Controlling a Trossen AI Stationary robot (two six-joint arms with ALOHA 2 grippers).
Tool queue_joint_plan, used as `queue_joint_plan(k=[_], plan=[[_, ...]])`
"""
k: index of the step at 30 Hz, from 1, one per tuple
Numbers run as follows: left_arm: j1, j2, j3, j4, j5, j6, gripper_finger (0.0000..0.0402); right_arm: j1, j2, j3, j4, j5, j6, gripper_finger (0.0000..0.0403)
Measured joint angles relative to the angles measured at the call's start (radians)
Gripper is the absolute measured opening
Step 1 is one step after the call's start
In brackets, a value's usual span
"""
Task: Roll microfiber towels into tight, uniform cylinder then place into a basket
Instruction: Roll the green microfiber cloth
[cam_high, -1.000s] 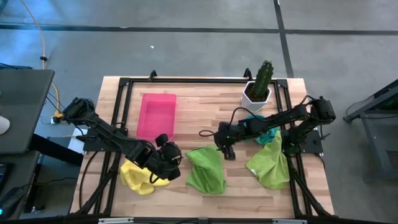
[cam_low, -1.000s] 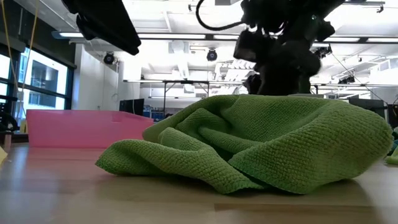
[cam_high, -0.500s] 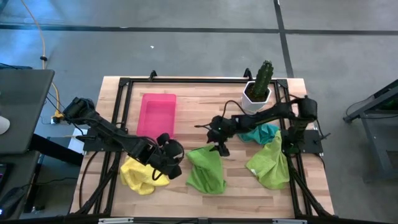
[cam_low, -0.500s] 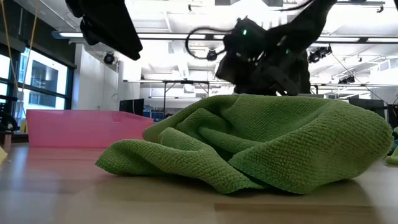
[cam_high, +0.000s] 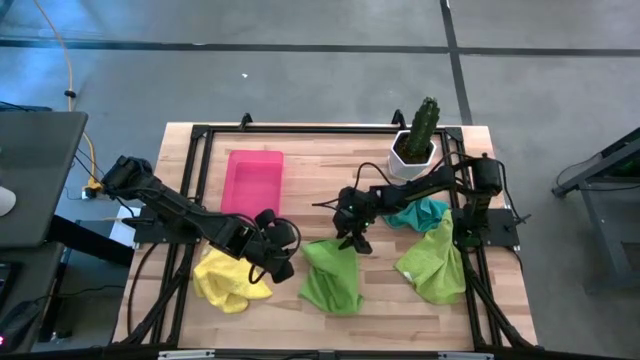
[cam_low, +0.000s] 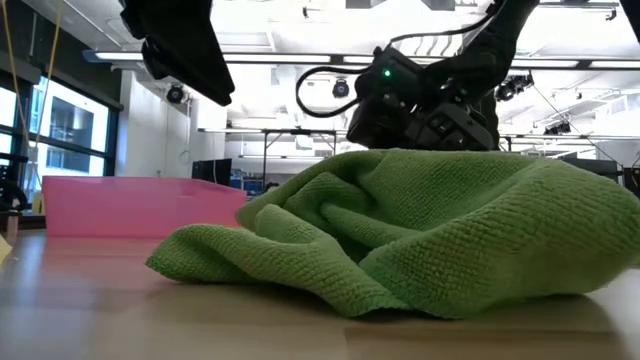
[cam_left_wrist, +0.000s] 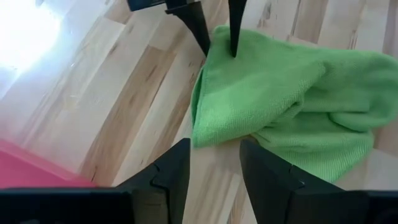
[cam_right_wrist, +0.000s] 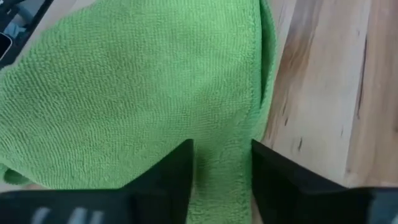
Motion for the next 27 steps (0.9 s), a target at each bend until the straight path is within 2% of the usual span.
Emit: queue_joint_plan(k=[11, 19, 27], plan=[[0.000, 0.000, 0.000, 0.000, -0.009, 0.026, 0.0129, 0.000, 0.000, 0.000, -0.009, 0.002, 0.092, 0.0008], [0.000, 0.000, 0.000, 0.024, -0.019, 0.058, 0.0129, 0.000, -0.097, 0.000, -0.083, -0.021, 0.174, 0.0002], [0.000, 0.000, 0.000, 0.213, -0.102, 0.258, 0.0129, 0.015, -0.287, 0.000, -0.134, 0.096, 0.062, 0.0001]])
